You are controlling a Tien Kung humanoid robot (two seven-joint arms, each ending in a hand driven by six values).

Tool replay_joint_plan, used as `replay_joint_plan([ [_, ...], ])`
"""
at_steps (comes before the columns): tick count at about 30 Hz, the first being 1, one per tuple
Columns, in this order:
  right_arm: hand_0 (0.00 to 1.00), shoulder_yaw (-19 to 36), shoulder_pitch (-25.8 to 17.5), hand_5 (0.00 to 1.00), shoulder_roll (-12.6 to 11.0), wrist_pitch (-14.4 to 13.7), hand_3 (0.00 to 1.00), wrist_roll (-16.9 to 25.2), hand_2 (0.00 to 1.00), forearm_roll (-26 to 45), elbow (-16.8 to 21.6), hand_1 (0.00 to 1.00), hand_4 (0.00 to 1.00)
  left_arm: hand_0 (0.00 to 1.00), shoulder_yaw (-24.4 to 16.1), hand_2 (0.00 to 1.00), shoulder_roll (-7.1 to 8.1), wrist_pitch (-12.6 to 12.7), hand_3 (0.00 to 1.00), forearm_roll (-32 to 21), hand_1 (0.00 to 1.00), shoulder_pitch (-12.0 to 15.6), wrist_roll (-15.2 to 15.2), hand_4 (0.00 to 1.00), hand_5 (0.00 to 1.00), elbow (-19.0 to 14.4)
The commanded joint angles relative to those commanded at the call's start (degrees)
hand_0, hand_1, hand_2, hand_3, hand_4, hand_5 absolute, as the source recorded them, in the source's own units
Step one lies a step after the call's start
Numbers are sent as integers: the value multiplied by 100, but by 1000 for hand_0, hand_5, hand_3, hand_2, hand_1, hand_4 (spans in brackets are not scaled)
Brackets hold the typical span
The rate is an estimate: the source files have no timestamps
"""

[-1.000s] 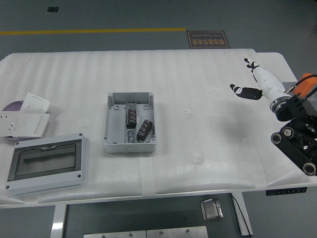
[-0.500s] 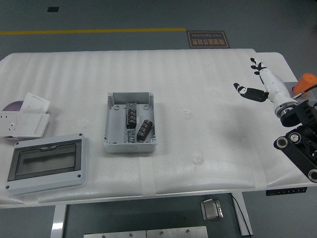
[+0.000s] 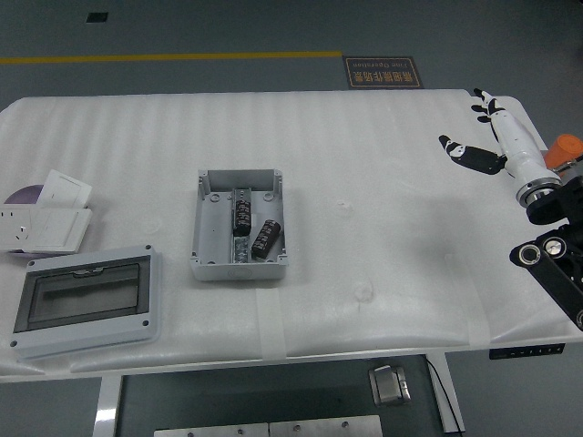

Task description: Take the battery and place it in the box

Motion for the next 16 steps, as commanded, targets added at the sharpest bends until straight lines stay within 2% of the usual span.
replay_joint_plan([
  [10,859,176,-44,397,91,-16,982,66,874,136,133,821,726,652,113,516,-17,47,561,-179,664,-79,-88,521,386,0],
  [13,859,230,-36,397,117,-21,982,126,874,302,134,821,726,652,161,516,15,67,561,-333,664,-144,-142,521,386,0],
  [16,859,248,-2,397,45,-26,982,122,874,291,163,821,726,652,124,516,68,97,561,-352,664,-188,-176,521,386,0],
])
